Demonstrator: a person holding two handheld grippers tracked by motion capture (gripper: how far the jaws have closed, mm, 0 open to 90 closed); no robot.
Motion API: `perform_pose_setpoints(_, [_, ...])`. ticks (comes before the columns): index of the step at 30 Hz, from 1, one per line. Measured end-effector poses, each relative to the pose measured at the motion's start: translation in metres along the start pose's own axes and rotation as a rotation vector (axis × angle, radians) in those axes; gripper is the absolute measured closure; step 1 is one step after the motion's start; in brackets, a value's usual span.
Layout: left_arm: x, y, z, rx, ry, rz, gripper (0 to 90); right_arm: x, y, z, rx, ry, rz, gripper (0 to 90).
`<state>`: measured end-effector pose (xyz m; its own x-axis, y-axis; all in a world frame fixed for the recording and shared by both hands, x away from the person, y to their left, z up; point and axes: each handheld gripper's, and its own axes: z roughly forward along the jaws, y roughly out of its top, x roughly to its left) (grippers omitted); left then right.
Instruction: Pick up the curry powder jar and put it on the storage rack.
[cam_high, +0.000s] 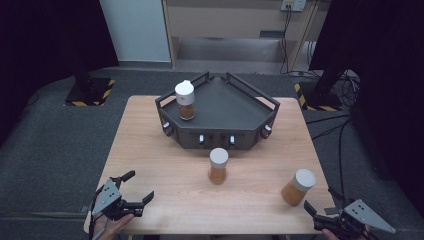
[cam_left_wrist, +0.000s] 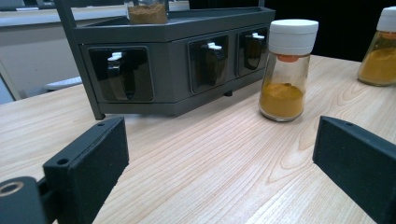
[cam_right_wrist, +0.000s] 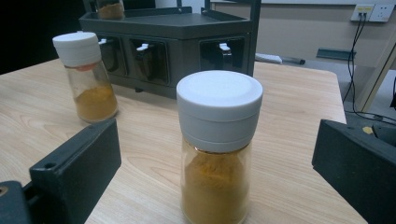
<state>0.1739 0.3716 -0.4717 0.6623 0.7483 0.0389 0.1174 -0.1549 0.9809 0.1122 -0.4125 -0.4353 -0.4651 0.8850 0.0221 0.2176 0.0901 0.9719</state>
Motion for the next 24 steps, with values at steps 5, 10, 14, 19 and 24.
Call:
perform_pose_setpoints(5, [0.0, 0.0, 0.0, 0.001, 0.0, -0.006, 2.5, 0.0, 0.003, -0.001, -0.004, 0.0, 0.002, 1.9])
perform_pose_setpoints(10, [0.0, 0.0, 0.001, 0.006, -0.001, -0.007, 2.5, 0.003, 0.009, -0.001, -0.007, 0.001, -0.019, 2.2])
perform_pose_setpoints(14, [0.0, 0.001, 0.001, 0.012, -0.002, -0.004, 2.5, 0.006, 0.017, -0.001, -0.018, 0.004, -0.027, 2.6])
perform_pose_setpoints(19, [0.0, 0.001, 0.001, 0.012, 0.005, -0.007, 2.5, 0.007, 0.029, 0.003, -0.014, 0.015, -0.042, 2.5])
perform_pose_setpoints(24, [-0.001, 0.001, 0.001, 0.015, 0.012, -0.009, 2.5, 0.008, 0.042, 0.014, -0.008, 0.047, -0.072, 2.9])
